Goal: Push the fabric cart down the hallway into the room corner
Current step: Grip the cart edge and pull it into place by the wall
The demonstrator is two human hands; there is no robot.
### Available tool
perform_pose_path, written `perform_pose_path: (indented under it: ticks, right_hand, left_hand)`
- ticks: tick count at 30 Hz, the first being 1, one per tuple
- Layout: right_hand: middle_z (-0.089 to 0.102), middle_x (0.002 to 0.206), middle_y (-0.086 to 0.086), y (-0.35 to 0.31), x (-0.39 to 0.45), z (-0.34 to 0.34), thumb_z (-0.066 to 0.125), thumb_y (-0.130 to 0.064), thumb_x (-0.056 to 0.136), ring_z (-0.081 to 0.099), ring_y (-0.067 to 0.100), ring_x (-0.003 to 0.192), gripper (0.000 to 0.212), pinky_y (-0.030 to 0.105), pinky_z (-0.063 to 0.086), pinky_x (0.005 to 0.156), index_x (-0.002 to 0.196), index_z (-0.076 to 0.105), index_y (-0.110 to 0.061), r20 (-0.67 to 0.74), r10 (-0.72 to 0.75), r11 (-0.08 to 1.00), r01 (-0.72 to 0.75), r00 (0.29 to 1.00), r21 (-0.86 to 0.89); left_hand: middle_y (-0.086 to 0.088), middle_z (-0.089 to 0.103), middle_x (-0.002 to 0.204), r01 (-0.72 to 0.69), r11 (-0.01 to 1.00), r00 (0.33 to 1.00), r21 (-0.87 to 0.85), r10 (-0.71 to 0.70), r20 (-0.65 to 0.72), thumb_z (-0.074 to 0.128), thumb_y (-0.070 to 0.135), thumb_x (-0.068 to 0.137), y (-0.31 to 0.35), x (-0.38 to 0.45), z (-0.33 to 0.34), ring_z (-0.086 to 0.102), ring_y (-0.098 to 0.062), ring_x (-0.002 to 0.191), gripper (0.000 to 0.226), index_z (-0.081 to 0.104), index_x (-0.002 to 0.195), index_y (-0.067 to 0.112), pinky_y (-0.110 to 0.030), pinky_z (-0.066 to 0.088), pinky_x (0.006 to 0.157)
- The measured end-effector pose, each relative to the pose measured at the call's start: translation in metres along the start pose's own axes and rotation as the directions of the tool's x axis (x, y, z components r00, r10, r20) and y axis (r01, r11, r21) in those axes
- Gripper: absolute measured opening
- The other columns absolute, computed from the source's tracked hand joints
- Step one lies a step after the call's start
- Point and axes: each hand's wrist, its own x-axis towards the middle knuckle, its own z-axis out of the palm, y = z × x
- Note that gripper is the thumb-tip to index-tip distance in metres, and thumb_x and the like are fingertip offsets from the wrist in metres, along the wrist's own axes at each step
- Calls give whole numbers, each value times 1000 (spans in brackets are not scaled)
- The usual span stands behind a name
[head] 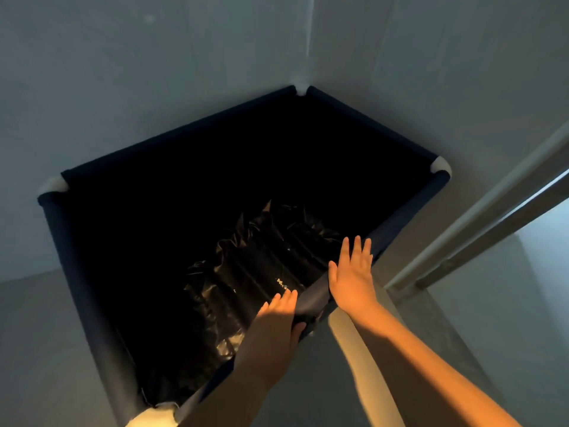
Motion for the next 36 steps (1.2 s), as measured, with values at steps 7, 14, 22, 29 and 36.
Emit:
perform_pose_path:
  ticks: [7,14,22,29,36]
  right_hand:
    - [-5,158,16,57,37,-20,23,-28,99,-18,33,142,56,45,-5,118,147,1,-9,33,38,999,-38,999,4]
    - [17,155,20,51,42,-13,32,-26,97,0,38,144,55,48,2,116,146,18,-5,-113,-11,1000,11,993,-2]
    - [17,156,15,29,37,-6,28,-29,95,-6,32,145,51,43,-7,114,140,32,-5,-101,23,1000,-21,995,21]
    - [17,155,16,-4,25,-4,32,-25,94,-7,32,145,44,45,-2,118,132,41,-4,-109,68,995,-59,992,83]
    - [29,151,18,-30,12,3,40,-16,89,5,35,145,40,46,11,119,123,50,1,-180,135,988,-120,974,93]
  left_hand:
    - [9,19,154,-13,1000,997,-14,14,81,23,47,97,39,49,33,14,-8,140,55,10,146,24,-23,13,110]
    - [10,30,149,-35,998,991,60,27,133,32,48,95,34,66,19,29,-6,134,57,18,144,24,-20,19,109]
    - [2,56,133,-88,989,994,115,80,71,63,39,84,23,58,-10,46,-15,126,59,43,135,17,-37,30,107]
    - [6,41,145,-98,987,989,124,82,125,48,45,91,-3,49,-27,29,-11,136,60,29,143,22,-28,10,111]
    - [12,29,150,-143,988,972,63,128,194,39,44,94,-32,35,-30,22,-8,137,61,11,146,27,-18,8,108]
